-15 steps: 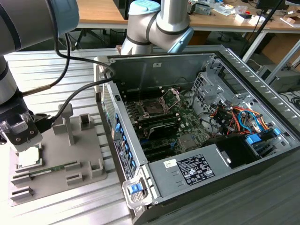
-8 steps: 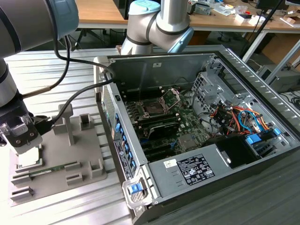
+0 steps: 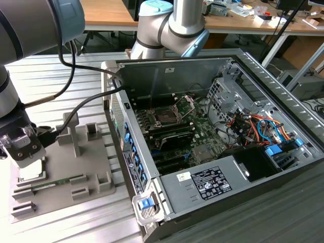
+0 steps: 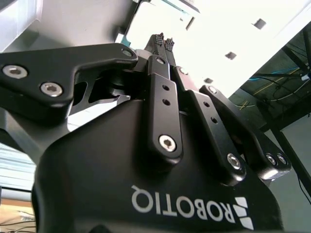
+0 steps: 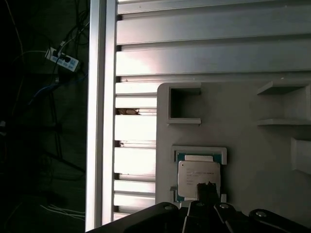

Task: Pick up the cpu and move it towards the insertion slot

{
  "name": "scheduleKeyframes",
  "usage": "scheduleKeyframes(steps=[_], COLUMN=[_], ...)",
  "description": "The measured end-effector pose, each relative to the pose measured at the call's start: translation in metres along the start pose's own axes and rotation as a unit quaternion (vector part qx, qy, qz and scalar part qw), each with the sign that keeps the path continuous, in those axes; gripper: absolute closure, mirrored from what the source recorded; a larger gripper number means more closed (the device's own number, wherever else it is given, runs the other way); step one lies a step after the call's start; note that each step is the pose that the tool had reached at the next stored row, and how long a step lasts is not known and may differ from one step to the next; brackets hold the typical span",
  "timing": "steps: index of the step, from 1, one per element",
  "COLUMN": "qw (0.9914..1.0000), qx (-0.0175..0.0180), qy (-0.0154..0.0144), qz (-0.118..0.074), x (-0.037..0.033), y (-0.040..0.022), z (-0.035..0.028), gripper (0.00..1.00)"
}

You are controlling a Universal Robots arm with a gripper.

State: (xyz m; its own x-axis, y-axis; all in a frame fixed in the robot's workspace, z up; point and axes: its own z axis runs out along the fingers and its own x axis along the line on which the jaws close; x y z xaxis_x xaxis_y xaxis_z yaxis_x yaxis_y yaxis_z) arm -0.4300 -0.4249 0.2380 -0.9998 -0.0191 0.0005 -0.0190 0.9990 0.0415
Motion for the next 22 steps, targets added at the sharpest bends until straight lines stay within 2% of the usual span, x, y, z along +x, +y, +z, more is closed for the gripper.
scheduleKeyframes(steps=[22], qw=[1.0], qx=[0.0001], qy=[-0.0001], qz=[0.0], x=[0.0014], y=[-0.0051], z=[0.0104], gripper=[0.89])
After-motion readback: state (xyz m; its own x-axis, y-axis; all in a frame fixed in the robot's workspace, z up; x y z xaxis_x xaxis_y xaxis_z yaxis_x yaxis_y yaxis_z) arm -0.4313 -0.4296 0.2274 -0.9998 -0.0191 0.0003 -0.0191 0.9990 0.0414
